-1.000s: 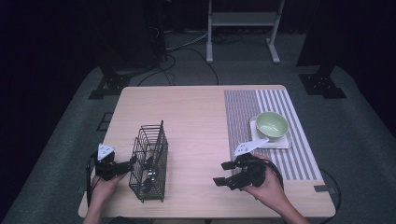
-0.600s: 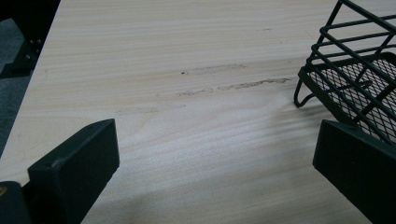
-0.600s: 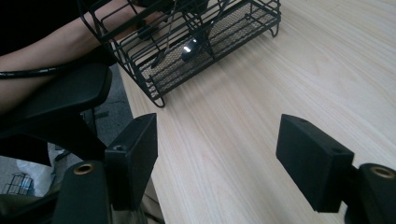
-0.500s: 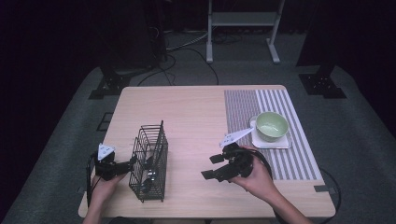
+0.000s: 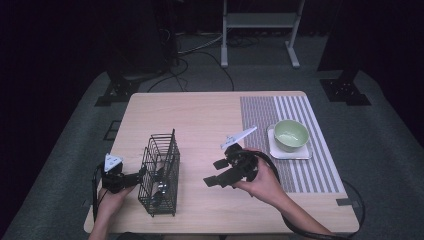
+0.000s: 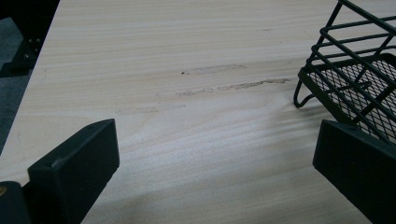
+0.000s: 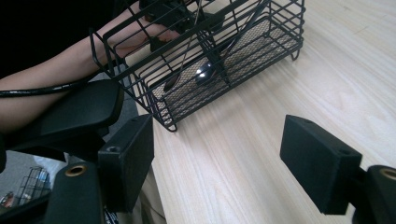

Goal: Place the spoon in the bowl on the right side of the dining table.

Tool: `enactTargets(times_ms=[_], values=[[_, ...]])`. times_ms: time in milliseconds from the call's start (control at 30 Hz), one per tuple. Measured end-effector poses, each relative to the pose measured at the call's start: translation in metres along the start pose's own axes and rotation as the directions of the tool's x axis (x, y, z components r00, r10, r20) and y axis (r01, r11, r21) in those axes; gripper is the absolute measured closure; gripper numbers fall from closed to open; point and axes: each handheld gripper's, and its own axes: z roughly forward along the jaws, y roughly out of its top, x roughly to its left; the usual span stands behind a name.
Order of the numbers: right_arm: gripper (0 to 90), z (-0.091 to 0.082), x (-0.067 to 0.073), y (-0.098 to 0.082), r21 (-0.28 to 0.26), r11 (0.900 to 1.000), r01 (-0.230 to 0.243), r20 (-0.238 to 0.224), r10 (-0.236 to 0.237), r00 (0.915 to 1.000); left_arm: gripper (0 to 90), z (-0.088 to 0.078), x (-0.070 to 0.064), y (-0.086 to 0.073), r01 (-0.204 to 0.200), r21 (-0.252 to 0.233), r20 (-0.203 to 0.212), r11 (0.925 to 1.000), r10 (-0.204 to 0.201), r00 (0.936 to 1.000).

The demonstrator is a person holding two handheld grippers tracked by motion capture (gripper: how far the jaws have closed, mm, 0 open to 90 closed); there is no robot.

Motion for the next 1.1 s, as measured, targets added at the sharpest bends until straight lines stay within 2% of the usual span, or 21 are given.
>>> enactTargets(times_ms=[233, 367, 600, 733, 1100], values=[[23.1, 0.011, -0.007, 0.009, 0.002, 0.999, -0.037, -0.058, 0.037, 0.9976, 0.0, 0.000, 0.001, 0.000, 0.004, -0.003, 0.004, 1.0000, -0.004, 1.0000], [23.1, 0.014, -0.007, 0.014, 0.015, 1.000, -0.019, -0.037, 0.019, 0.9991, 0.0, 0.000, 0.001, 0.000, 0.008, 0.000, 0.005, 1.0000, -0.008, 1.0000], [23.1, 0.021, -0.005, 0.025, 0.012, 1.000, -0.014, -0.042, 0.014, 0.9990, 0.0, 0.000, 0.000, 0.000, -0.006, 0.003, 0.006, 1.0000, 0.006, 1.0000], [23.1, 0.024, -0.004, 0.029, 0.010, 1.000, -0.005, -0.058, 0.006, 0.9983, 0.0, 0.000, 0.000, 0.000, -0.001, 0.001, 0.007, 1.0000, 0.001, 1.0000], [23.2, 0.036, 0.003, 0.042, 0.018, 1.000, 0.015, -0.068, -0.014, 0.9976, 0.0, 0.000, 0.000, 0.000, 0.002, 0.001, 0.006, 1.0000, -0.002, 1.0000]])
